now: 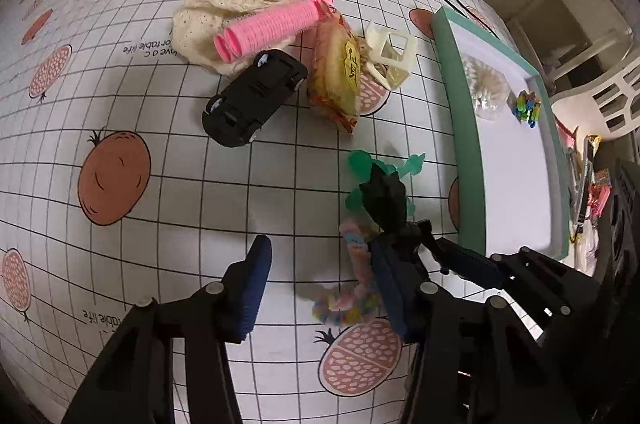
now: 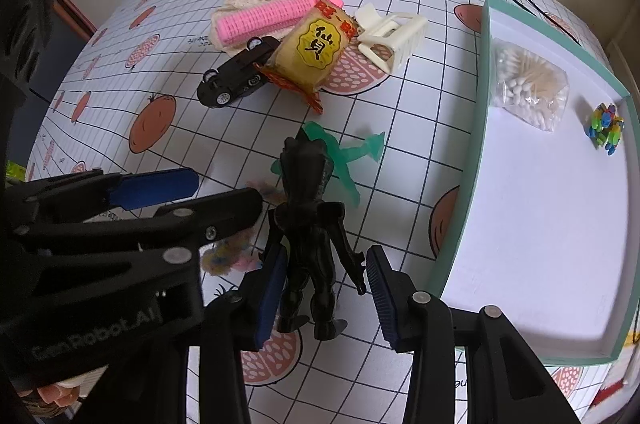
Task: Organize objects
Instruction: 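Reach the left tool to the rainbow pipe-cleaner ring and grasp it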
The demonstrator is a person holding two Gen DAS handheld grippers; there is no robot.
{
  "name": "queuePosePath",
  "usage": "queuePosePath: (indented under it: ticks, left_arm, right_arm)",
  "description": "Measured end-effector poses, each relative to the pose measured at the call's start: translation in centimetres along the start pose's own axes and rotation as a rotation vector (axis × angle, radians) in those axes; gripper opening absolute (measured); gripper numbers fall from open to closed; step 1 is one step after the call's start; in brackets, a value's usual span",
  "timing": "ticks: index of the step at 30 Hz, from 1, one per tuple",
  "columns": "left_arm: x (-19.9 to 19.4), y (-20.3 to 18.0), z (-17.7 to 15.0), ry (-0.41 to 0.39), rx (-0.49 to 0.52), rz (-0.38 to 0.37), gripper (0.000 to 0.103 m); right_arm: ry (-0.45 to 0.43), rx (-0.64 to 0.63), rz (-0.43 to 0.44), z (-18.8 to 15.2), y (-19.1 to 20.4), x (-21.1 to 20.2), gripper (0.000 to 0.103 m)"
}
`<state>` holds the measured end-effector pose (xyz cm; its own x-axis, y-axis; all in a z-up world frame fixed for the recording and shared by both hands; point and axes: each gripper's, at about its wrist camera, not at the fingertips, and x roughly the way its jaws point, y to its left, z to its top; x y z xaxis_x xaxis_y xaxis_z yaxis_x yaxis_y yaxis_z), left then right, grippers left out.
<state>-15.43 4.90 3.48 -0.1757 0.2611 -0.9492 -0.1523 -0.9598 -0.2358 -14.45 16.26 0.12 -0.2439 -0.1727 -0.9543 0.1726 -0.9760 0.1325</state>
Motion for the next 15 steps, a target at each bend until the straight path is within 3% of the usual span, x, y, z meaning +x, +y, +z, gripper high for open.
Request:
queuePosePath:
  ticks: [12,15]
  left_arm:
    - [0.25,-0.59,0.18,0.016,-0.006,-0.090,0.051]
    - [0.43,-0.89,0.14,0.018,0.010,-0.056,0.051]
  right_arm:
    - [0.006,0.005,0.001,-0.14,-0.34,0.06,0.045]
    - [0.006,0.005,0.000,-0.13,-0.31,0.05,0.045]
